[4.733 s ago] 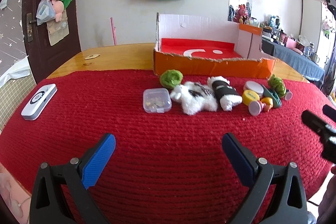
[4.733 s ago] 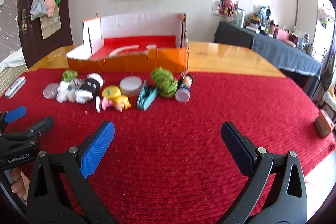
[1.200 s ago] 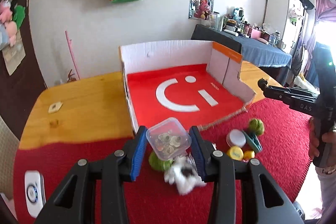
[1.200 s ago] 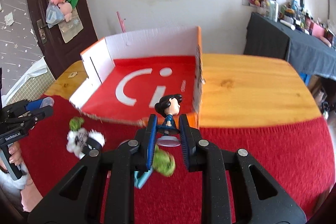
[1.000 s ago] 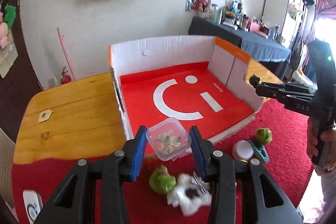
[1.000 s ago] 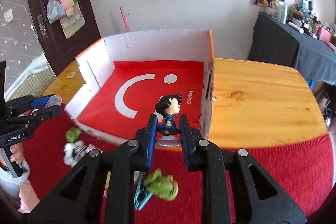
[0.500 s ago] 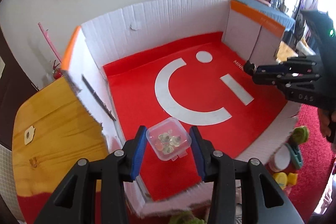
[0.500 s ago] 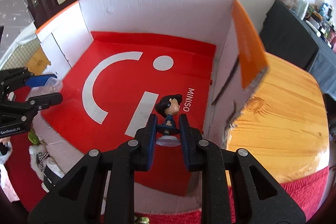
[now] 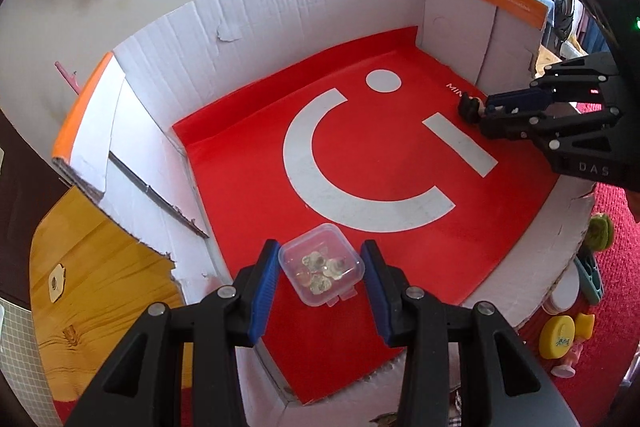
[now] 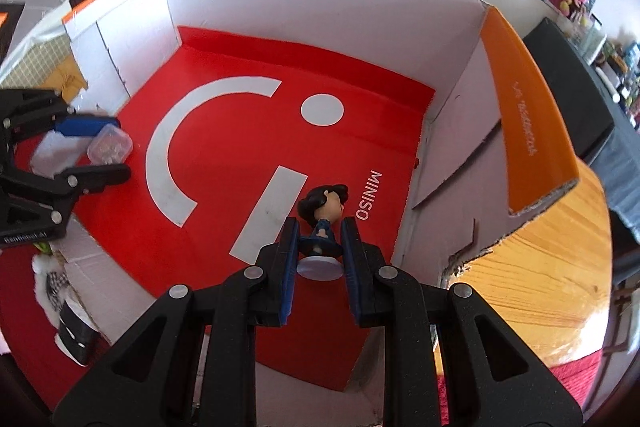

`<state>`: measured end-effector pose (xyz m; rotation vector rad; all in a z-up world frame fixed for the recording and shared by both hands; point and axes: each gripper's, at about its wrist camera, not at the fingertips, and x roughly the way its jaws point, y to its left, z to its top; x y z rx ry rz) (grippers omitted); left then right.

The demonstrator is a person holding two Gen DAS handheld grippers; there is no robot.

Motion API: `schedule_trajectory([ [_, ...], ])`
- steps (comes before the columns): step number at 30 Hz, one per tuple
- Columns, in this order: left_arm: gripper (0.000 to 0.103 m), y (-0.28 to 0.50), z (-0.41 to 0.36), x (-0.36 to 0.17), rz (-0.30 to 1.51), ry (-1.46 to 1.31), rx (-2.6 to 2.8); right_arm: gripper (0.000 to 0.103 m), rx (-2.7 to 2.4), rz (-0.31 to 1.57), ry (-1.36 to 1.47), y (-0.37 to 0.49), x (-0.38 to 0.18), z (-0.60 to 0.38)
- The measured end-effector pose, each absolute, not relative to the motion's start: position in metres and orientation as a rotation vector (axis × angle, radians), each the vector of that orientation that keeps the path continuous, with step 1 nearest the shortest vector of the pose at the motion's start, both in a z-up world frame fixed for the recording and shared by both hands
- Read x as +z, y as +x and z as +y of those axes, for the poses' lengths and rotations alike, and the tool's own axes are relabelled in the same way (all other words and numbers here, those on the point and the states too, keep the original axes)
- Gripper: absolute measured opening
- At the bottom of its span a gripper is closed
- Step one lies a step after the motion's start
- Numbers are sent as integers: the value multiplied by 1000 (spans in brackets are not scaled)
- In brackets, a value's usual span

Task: Organize objects
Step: 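Lower and release figurine with right tool while left tool releases coin box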

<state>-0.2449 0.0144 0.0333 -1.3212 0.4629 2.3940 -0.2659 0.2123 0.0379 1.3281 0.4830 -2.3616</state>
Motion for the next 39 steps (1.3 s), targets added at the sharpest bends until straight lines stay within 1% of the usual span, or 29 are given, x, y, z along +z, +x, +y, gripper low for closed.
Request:
schedule_trajectory([
  [6,45,-243,15,33,496,-1311,2397,20,-2357,576,1317,-264,33,206],
  [23,46,-243,13,35,503,-1311,2383,21,-2357,559,1337,-270,33,208],
  [27,47,-241,12,35,503,-1311,2387,22,-2363,564,1339,-271,33,207],
  [33,47,-241,11,35,498,-1314,2388,31,-2382,555,1343,-273,34,208],
  [34,47,-240,11,36,494,-1315,2390,35,-2385,553,1343,-273,35,208],
  [35,47,-240,10,37,487,-1314,2394,43,-2385,547,1340,-273,35,209],
  [38,47,-238,10,39,472,-1309,2406,52,-2401,537,1309,-269,42,207],
  [39,47,-237,10,41,467,-1305,2411,52,-2408,533,1297,-267,45,207],
])
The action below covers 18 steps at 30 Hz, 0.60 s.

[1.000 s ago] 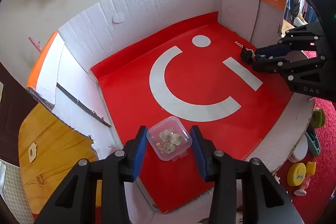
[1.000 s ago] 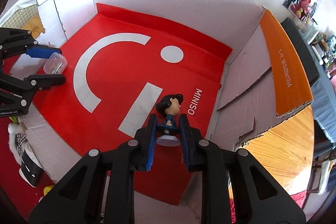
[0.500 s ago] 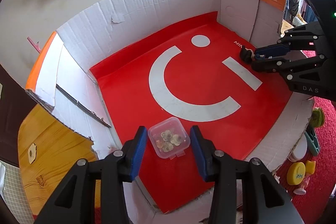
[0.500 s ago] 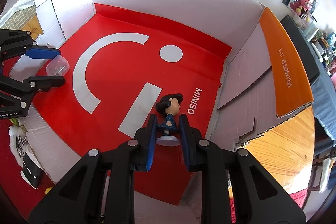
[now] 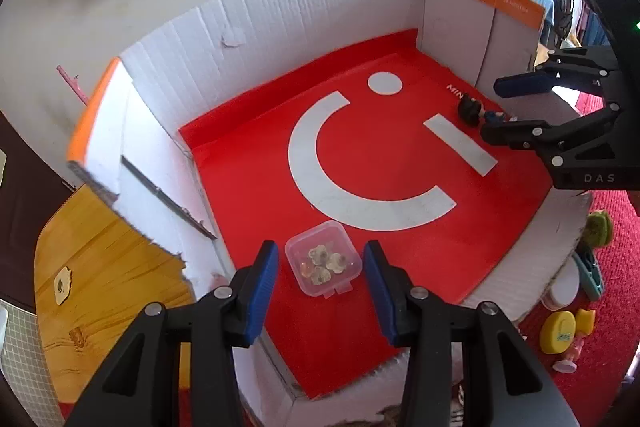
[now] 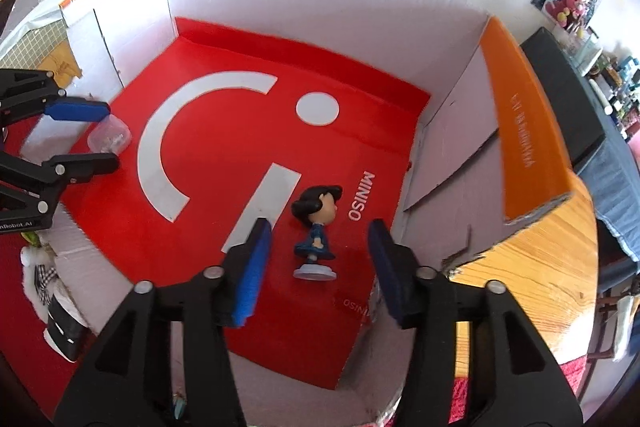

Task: Organize objects
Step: 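Lower and release figurine with right tool while left tool releases coin box, then withdraw both open tools out of the cardboard box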

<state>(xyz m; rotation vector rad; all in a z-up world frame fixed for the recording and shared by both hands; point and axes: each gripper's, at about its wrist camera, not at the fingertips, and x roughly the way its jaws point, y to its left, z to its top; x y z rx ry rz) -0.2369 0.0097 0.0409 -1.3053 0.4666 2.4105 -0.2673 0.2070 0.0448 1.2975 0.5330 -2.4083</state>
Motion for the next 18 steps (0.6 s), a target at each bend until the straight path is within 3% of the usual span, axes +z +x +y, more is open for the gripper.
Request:
schedule_trajectory([
  [3,47,-231,6,49,433,-1288,2430,53,-2424,489,1271,-262,58,209],
  [5,47,-227,4,56,408,-1271,2448,59,-2436,474,1253,-260,66,212],
  [8,57,-221,1,71,368,-1234,2489,66,-2466,469,1212,-252,80,215],
  [13,60,-209,-1,97,294,-1162,2545,67,-2512,458,1158,-232,103,218],
  [15,70,-201,-4,108,266,-1132,2571,70,-2530,447,1132,-224,110,219],
  [18,72,-188,-6,122,229,-1074,2613,73,-2550,425,1094,-212,122,220],
])
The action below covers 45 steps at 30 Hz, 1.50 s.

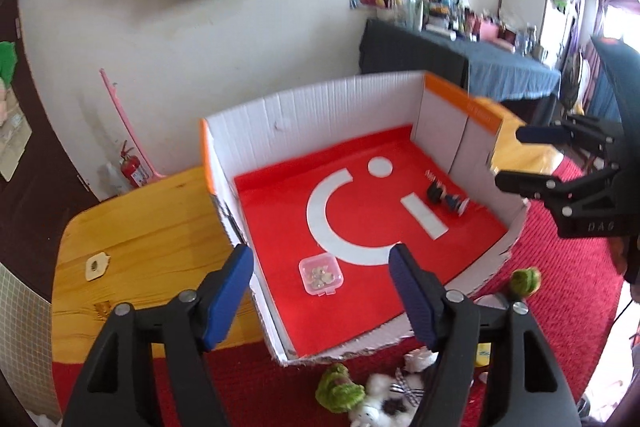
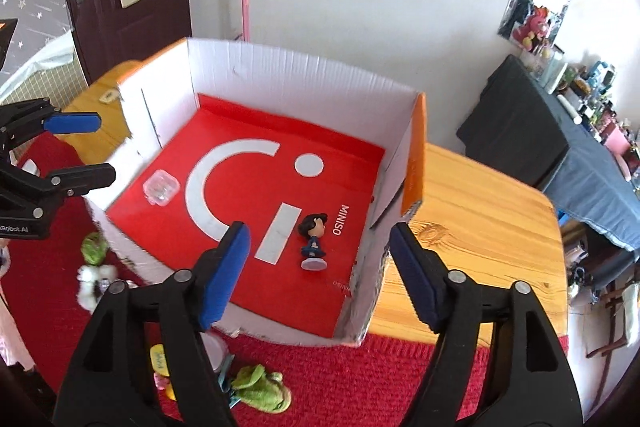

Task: Organize objects
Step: 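Withdraw both open tools out of the cardboard box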

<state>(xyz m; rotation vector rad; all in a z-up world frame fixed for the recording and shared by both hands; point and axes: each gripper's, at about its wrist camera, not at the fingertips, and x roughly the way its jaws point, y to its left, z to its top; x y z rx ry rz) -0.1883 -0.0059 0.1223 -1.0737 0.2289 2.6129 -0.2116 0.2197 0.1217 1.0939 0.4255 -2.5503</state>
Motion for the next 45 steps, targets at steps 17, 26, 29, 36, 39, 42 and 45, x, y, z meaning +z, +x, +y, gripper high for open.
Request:
schedule_trajectory([
  [17,95,-72,-25,180,32,-657,2842,96,-2741,347,693,-96,182,225],
  [26,100,-32,-43,166,-156,-613,2908,103,-2853,296,516,-38,166,230],
  [29,100,-28,-45,153,-210,-644,2910,103,-2873,259,519,-29,153,232],
  [36,100,-12,-28,118,-163,-680,2929,103,-2876,149,584,-22,118,236],
  [39,100,-11,-23,100,-160,-746,2925,103,-2861,118,640,-24,102,236],
  [42,100,-12,-18,80,-152,-821,2946,103,-2862,112,703,-27,85,235],
  [45,100,-15,-16,61,-160,-907,2925,103,-2859,106,760,-29,70,235],
])
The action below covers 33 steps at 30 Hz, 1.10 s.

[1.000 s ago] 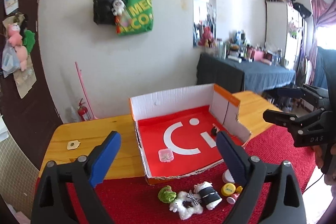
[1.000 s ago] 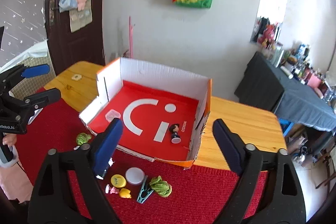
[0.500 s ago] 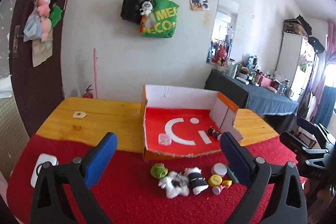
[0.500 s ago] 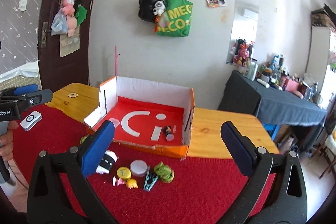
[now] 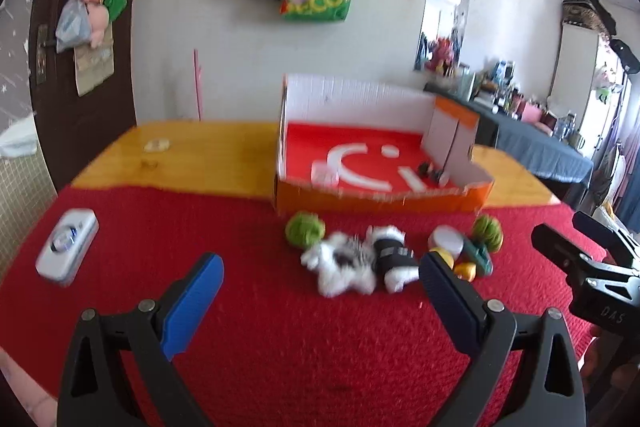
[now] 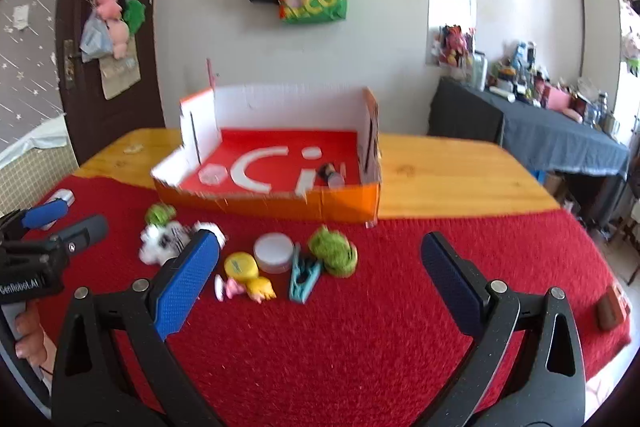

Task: Organize objects
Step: 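Withdraw both open tools out of the cardboard box, then grasp green yarn ball with right tool while left tool grasps white plush sheep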

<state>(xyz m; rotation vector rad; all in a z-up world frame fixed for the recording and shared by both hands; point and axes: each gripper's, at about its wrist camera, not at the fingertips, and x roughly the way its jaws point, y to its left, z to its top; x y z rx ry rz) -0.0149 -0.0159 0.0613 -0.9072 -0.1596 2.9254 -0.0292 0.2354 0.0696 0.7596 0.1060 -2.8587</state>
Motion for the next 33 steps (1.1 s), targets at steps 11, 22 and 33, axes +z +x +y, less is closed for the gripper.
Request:
schedule_trajectory([
  [11,100,-24,-11,43,-159,-1009,2879,103,-2844,121,852,-38,51,235],
  [22,100,-34,-14,37,-188,-1078,2834,103,-2827,133,902,-45,46,234],
  [33,100,-56,-23,30,-225,-1182,2736,103,-2744,108,1035,-67,40,236],
])
